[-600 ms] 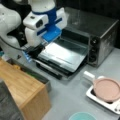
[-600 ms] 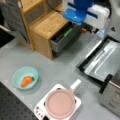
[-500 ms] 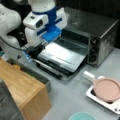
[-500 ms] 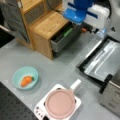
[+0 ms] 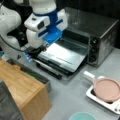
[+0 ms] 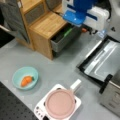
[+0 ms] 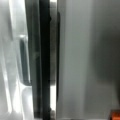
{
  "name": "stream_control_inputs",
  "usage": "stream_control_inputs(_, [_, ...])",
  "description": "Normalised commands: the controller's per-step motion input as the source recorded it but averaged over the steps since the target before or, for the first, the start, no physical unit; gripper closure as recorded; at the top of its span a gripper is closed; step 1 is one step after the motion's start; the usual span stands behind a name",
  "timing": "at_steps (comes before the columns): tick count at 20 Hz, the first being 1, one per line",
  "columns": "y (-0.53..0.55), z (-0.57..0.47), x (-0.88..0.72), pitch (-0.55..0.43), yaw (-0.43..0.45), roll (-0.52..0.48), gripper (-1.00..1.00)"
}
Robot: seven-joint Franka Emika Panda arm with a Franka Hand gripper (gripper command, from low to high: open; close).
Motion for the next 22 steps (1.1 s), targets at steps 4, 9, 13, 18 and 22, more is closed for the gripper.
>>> stream_control_inputs(4, [-0.34,0.08,0.58,0.113,0.074,-0.029,-1.0])
stream_control_inputs(9, [-0.23,0.16,0.42,0.172,0.108,-0.03,-1.0])
stream_control_inputs(13, [-0.18,0.11,0.39,0.137,0.104,-0.071,-1.0])
stream_control_inputs(18, [-0.23,0.04,0.43,0.14,0.154,-0.111,-1.0])
stream_control_inputs(22, [-0.29,0.04,0.45,0.183,0.194,-0.08,-1.0])
